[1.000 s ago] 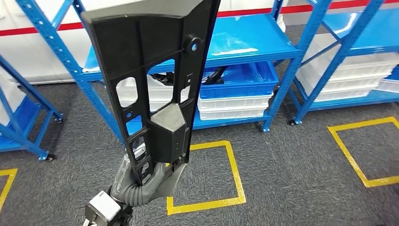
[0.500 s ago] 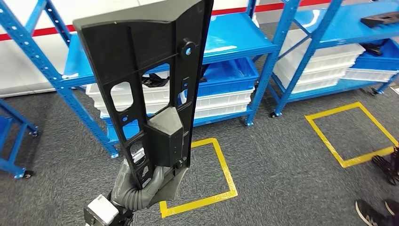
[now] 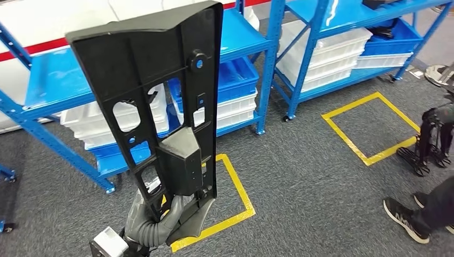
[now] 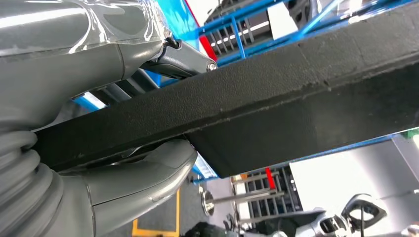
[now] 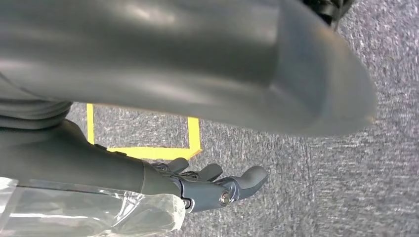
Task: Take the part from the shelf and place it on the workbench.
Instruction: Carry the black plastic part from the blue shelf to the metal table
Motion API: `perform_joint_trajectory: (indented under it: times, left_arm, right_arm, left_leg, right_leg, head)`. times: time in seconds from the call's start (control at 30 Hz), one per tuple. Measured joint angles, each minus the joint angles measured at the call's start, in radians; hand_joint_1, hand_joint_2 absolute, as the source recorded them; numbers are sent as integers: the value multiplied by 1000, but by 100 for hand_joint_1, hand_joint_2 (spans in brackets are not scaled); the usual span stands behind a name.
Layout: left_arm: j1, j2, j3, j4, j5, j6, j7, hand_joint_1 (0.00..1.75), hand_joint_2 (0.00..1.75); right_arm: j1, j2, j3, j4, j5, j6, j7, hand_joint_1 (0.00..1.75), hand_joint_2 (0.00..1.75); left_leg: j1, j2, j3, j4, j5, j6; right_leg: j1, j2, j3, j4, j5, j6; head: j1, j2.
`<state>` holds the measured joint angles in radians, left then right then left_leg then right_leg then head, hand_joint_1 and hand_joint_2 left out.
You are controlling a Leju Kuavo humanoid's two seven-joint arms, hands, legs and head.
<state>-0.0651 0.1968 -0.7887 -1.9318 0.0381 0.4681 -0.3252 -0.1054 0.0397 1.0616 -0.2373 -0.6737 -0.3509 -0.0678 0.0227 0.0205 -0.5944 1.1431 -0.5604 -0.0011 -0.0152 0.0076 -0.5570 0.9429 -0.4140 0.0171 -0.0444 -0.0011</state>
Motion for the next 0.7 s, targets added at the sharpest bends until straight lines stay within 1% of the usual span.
perform_joint_trajectory:
  times: [0.03, 0.07, 0.1, 0.13, 0.17, 0.2, 0.23, 0.27, 0.3, 0.33, 0.37, 0.4, 0.43, 0.47, 0.5, 0.53, 0.57, 0.6, 0.63, 0.67, 0.7]
  left_arm:
    - [3, 0, 2, 0, 0, 0, 0, 175, 175]
    - [5, 0, 4, 0, 0, 0, 0, 175, 175]
    - [6, 0, 6, 0, 0, 0, 0, 175, 175]
    - [6, 0, 7, 0, 0, 0, 0, 175, 175]
    - [6, 0, 8, 0, 0, 0, 0, 175, 175]
    - [6, 0, 9, 0, 0, -1, 0, 175, 175]
    - [5, 0, 10, 0, 0, -1, 0, 175, 175]
    - [5, 0, 11, 0, 0, -2, 0, 175, 175]
    - [4, 0, 12, 0, 0, -2, 0, 175, 175]
    - [3, 0, 12, 0, 0, -3, 0, 175, 175]
    - [1, 0, 12, 0, 0, -3, 0, 175, 175]
    - [-1, -1, 12, 0, -1, -4, -1, 175, 175]
    - [-2, -1, 13, 0, -2, -4, -2, 175, 175]
    - [-3, -2, 13, 0, -3, -4, -2, 175, 175]
    - [-3, -2, 14, 0, -3, -3, -3, 175, 175]
    - [-2, -2, 15, 0, -3, -2, -3, 175, 175]
    - [-2, -2, 16, 0, -4, -2, -3, 175, 175]
    - [-2, -2, 18, 0, -5, -1, -3, 175, 175]
    - [-1, -2, 20, -1, -6, -1, -3, 175, 175]
    - [-1, -2, 23, -2, -8, -1, -3, 175, 175]
    - [0, -1, 27, -5, -9, -1, -3, 175, 175]
  right_arm:
    - [0, 0, 0, 0, 0, 0, 1, 0, 0]
    - [0, -1, 0, 0, 0, 0, 3, 0, 0]
    - [1, -1, 0, 0, 0, 0, 4, 0, 0]
    - [2, -2, 0, 0, 0, -1, 6, 0, 0]
    - [2, -3, 0, 0, 1, -1, 6, 0, 0]
    - [1, -3, 0, 0, 1, -2, 6, 0, 0]
    - [-1, -3, 0, 0, 1, -2, 4, 0, 0]
    - [-2, -3, 0, 0, 1, -2, 2, 0, 0]
    - [-2, -3, 0, 0, 1, -1, -1, 0, 0]
    - [-2, -4, 0, 0, 1, 2, -2, 0, 0]
    - [-3, -7, 0, 0, 2, 5, -3, 0, 0]
    - [-4, -9, 0, 0, 2, 9, -4, 0, 0]
    - [-7, -11, 0, 0, 3, 12, -4, 0, 0]
    - [-11, -13, 0, 0, 4, 14, -4, 0, 0]
    - [-16, -14, 0, 0, 5, 14, -4, 0, 0]
    - [-19, -14, 0, 0, 6, 15, -4, 0, 0]
    - [-22, -15, 0, 0, 9, 15, -4, 0, 0]
    - [-23, -15, 0, 0, 11, 14, -4, 0, 0]
    - [-24, -15, 0, 0, 13, 13, -4, 0, 0]
    - [-26, -15, 0, 0, 14, 13, -3, 0, 0]
    - [-30, -15, 0, 0, 15, 12, -3, 0, 0]
  left_leg:
    - [-2, -6, -34, 71, -26, 2]
    - [-4, -9, -55, 111, -33, 5]
    - [-7, -12, -55, 107, -19, 11]
    - [-11, -17, -35, 61, 12, 20]
    - [-16, -32, 0, -15, 54, 31]
    - [-20, -54, 35, -93, 88, 43]
    - [-24, -70, 60, -152, 111, 49]
    - [-26, -83, 73, -185, 122, 54]
    - [-29, -83, 75, -195, 123, 55]
    - [-29, -74, 75, -198, 126, 55]
    - [-28, -65, 76, -202, 129, 57]
    - [-26, -55, 77, -206, 133, 60]
    - [-23, -43, 78, -211, 136, 63]
    - [-23, -31, 79, -213, 138, 64]
    - [-23, -19, 78, -213, 137, 66]
    - [-24, -6, 77, -213, 137, 67]
    - [-25, 7, 77, -213, 136, 67]
    - [-25, 18, 77, -213, 136, 67]
    - [-24, 28, 78, -212, 135, 66]
    - [-24, 37, 79, -212, 134, 64]
    - [-24, 45, 80, -211, 133, 61]
  right_leg:
    - [4, 10, -2, 0, 1, -3]
    - [8, 20, -3, 0, 2, -5]
    - [12, 30, -3, 0, 3, -6]
    - [15, 41, -2, 0, 3, -6]
    - [17, 52, 0, 0, 4, -6]
    - [20, 61, 0, 1, 5, -5]
    - [21, 71, -1, 2, 6, -3]
    - [20, 79, -4, 2, 7, 0]
    - [19, 86, -8, 2, 10, 4]
    - [17, 95, -11, 1, 12, 9]
    - [16, 94, -14, 5, 11, 13]
    - [17, 83, -22, 20, 0, 18]
    - [18, 65, -38, 54, -22, 22]
    - [17, 42, -63, 110, -54, 26]
    - [15, 24, -96, 182, -92, 31]
    - [12, 15, -128, 252, -122, 35]
    - [9, 10, -148, 298, -136, 38]
    - [7, 7, -149, 306, -132, 41]
    - [4, 3, -127, 270, -109, 43]
    - [2, -7, -88, 200, -77, 44]
    - [2, -28, -45, 121, -50, 43]
  head:
    - [0, 0]
    - [-1, 0]
    - [0, 0]
    - [0, 0]
    - [-1, 0]
    - [0, 0]
    - [0, 0]
    - [0, 0]
    - [0, 0]
    - [0, 0]
    - [0, 0]
    - [1, 0]
    - [3, 0]
    - [5, 0]
    - [7, 0]
    - [7, 0]
    - [7, 0]
    - [8, 0]
    - [8, 0]
    - [8, 0]
    - [8, 0]
